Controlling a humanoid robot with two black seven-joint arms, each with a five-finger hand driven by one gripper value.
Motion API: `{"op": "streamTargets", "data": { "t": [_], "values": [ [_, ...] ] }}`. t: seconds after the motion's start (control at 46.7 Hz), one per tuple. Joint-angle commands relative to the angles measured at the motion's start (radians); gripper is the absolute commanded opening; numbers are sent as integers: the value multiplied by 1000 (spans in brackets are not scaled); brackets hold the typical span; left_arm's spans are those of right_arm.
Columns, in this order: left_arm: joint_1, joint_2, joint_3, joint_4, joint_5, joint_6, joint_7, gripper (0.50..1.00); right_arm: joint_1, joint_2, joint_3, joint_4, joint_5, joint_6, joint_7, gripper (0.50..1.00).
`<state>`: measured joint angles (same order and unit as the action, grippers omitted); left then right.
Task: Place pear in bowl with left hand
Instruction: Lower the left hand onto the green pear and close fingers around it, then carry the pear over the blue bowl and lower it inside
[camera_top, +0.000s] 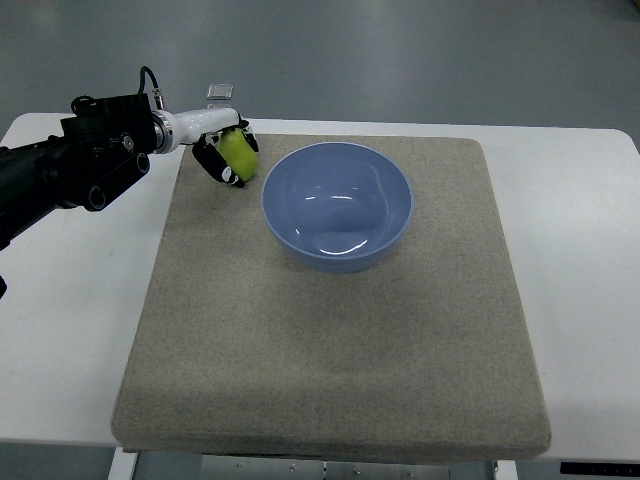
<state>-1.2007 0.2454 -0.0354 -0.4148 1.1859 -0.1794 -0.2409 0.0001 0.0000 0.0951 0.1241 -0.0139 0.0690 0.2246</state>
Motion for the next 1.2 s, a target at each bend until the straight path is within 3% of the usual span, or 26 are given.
{"op": "streamTargets", "data": {
  "t": [0.0, 0.214, 0.471, 0.642, 0.835, 0.985, 1.177],
  "values": [
    [-10, 11, 0, -2, -2, -2, 0, 500, 0, 0, 0, 0, 0, 0, -1, 926],
    [-62, 84, -3, -58, -15, -11, -1, 500, 0, 0, 0, 0, 0, 0, 1, 924],
    [-148, 89, -18, -85, -40, -22, -14, 500, 0, 0, 0, 0, 0, 0, 1, 926],
    [-178, 225, -77, -376, -35, -89, -14, 500, 0, 0, 0, 0, 0, 0, 1, 926],
    [-171, 298, -101, -663, -20, -94, -12, 500, 0, 0, 0, 0, 0, 0, -1, 926],
    [-165, 285, -95, -733, 23, -95, -11, 500, 0, 0, 0, 0, 0, 0, -1, 926],
    [-152, 247, -98, -737, 207, -94, -11, 500, 0, 0, 0, -1, 0, 0, -1, 926]
  ]
}}
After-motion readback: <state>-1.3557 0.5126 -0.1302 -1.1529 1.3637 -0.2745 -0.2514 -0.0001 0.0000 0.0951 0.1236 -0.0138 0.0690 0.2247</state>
